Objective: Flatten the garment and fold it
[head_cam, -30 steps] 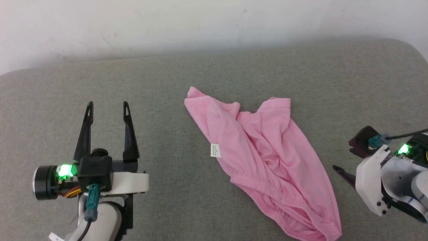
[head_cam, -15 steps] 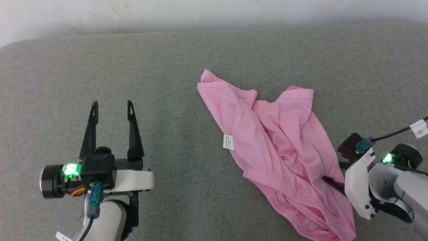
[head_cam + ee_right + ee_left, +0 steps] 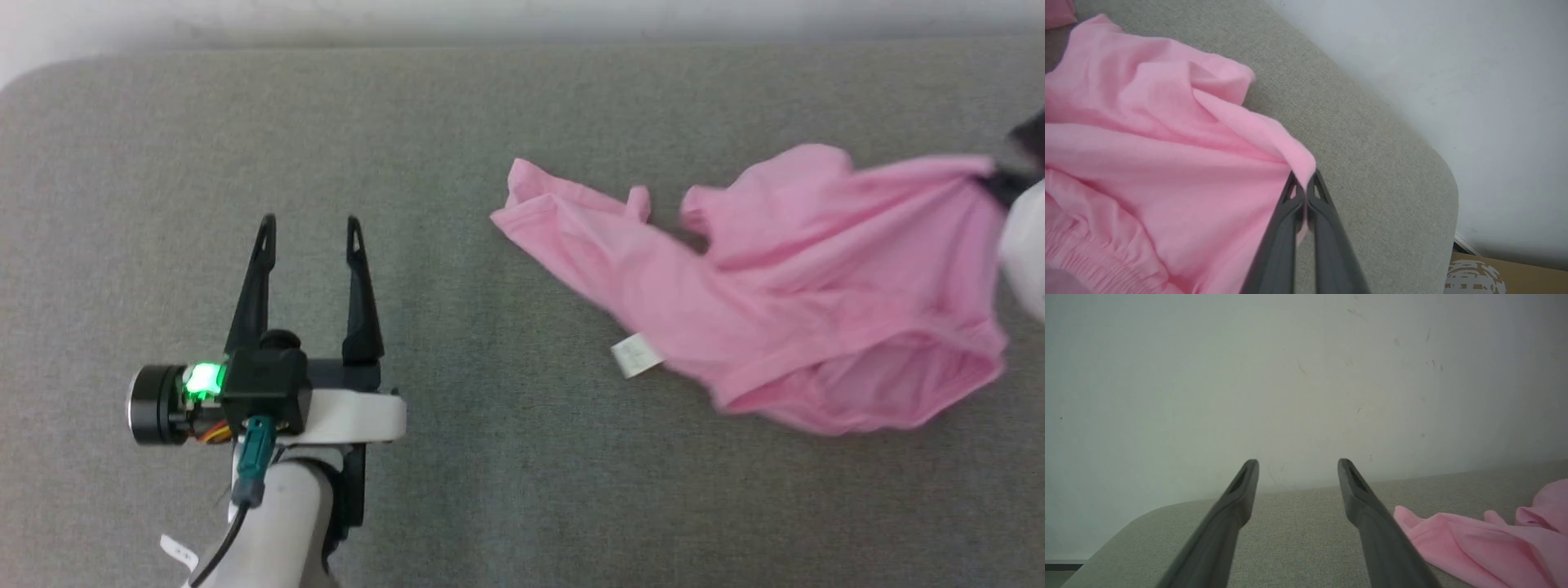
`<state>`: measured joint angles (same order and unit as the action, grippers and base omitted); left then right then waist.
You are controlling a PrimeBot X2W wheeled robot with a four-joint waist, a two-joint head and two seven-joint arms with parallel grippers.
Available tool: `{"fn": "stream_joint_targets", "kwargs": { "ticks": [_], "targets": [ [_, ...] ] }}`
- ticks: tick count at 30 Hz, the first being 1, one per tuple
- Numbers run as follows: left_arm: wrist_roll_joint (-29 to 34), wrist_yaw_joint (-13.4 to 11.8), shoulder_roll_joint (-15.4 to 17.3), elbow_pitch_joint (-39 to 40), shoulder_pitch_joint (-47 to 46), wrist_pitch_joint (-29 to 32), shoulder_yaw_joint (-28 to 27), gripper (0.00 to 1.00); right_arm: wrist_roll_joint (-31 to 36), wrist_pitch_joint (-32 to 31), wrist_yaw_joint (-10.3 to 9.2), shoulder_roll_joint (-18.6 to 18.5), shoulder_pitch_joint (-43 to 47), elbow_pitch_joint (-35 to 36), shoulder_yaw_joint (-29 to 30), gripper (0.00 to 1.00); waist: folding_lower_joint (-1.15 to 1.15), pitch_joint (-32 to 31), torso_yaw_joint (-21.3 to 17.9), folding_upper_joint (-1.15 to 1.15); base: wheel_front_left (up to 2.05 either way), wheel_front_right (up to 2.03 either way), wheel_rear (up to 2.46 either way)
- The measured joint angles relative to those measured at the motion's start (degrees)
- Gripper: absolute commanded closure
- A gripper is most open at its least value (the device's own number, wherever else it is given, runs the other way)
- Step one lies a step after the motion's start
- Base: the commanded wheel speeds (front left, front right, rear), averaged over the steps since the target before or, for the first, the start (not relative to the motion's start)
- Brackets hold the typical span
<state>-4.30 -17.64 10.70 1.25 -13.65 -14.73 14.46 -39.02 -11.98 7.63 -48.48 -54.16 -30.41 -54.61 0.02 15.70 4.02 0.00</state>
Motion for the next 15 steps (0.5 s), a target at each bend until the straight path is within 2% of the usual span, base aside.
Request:
{"fn": "stream_joint_targets", "kwargs": {
  "ticks": [5, 9, 10, 11, 13, 15],
  "targets": [
    [1.4, 1.5, -1.9, 0.0, -3.4, 0.0, 0.5, 0.0, 0.2, 2.3, -0.01, 0.0, -4.1, -12.6, 3.0, 1.0, 0.0, 2.9, 2.0, 0.0, 0.0, 0.0, 0.0],
    [2.0, 2.0, -3.0, -0.4, -4.8, 0.0, 0.7, 0.0, -0.5, 5.5, -0.01, 2.8, -3.7, -20.3, 2.6, 1.0, 0.0, 5.1, 3.9, 0.0, 0.0, 0.0, 0.0],
    [2.2, 2.0, -3.1, -0.6, -4.9, 0.0, 0.7, 0.0, -0.7, 6.7, -0.01, 3.9, -3.5, -21.5, 2.5, 0.59, 0.0, 5.5, 4.3, 0.0, 0.0, 0.0, 0.0],
    [2.3, 2.0, -3.1, -0.7, -5.0, 0.0, 0.6, 0.0, -0.9, 7.9, -0.01, 5.1, -3.3, -22.3, 2.4, 0.0, 0.0, 5.8, 4.6, 0.0, 0.0, 0.0, 0.0],
    [2.4, 2.0, -3.1, -1.3, -4.9, 0.0, 0.5, 0.0, -0.9, 10.5, -0.01, 7.0, -3.0, -23.8, 2.1, 0.0, 0.01, 6.0, 5.0, 0.0, 0.0, 0.0, 0.0],
    [2.4, 2.0, -3.1, -1.9, -4.8, 0.0, 0.3, 0.0, -0.5, 13.7, -0.01, 7.3, -3.1, -24.3, 1.6, 0.0, -0.01, 5.5, 5.1, 0.0, 0.0, 0.0, 0.0]
  ]
}}
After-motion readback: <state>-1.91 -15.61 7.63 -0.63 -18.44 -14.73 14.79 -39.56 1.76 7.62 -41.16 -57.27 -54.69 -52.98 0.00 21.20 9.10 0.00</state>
